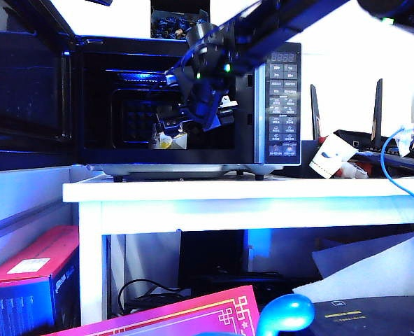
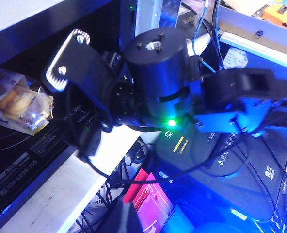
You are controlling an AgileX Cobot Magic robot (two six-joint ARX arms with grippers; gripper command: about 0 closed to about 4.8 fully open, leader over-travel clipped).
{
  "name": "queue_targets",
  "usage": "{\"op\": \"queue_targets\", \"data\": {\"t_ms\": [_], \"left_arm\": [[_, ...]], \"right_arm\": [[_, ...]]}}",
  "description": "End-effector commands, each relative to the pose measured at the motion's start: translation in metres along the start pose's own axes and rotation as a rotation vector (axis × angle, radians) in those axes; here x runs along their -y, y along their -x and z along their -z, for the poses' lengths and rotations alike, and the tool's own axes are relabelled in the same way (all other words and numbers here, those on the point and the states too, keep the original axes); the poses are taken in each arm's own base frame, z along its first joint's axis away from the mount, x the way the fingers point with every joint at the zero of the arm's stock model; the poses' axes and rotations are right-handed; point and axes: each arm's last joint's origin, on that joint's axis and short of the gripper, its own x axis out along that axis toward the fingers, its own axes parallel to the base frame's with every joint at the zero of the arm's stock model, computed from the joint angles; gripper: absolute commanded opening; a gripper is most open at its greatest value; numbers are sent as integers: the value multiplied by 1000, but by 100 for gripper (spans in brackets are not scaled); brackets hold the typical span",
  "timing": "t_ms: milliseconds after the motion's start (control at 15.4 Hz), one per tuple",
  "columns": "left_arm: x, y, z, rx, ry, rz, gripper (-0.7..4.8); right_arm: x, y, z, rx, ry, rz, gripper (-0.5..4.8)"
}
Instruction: Open the microwave door, place the box of snacks from the top of the microwave inside, then close the microwave door.
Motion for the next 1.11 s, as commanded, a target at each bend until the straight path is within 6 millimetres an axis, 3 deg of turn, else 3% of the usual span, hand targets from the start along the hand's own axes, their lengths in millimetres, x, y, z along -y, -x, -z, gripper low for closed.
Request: {"op": "queue_targets", "data": {"t_ms": [65,195,326,391,521,586,781,977,1107], "left_arm": [[2,2,0,-7,14,15,-5],[9,12,-5,12,22,7,-5],[28,37,-15,44,0,-66,-5],[36,50,-20,51,1,-145,-5],[56,77,-23,38,6,-299,-5],[68,95,-22,11,41,-436,-5],[75,111,-12,-119,119,-715,-5],[66,100,-3,-229,158,-723,-5],[56,88,0,-266,172,-711,-5]], "right_arm": [[6,40,-24,-155,15,-26,425],[18,83,-50,-232,0,-37,425],[36,137,-88,-181,-30,-23,420],[43,160,-104,-139,-37,-14,368],[61,216,-137,-17,-65,-1,87],[72,253,-155,59,-82,16,-1],[92,325,-178,196,-116,47,-2],[106,389,-190,324,-164,17,-2],[114,419,-194,391,-195,15,-2]]}}
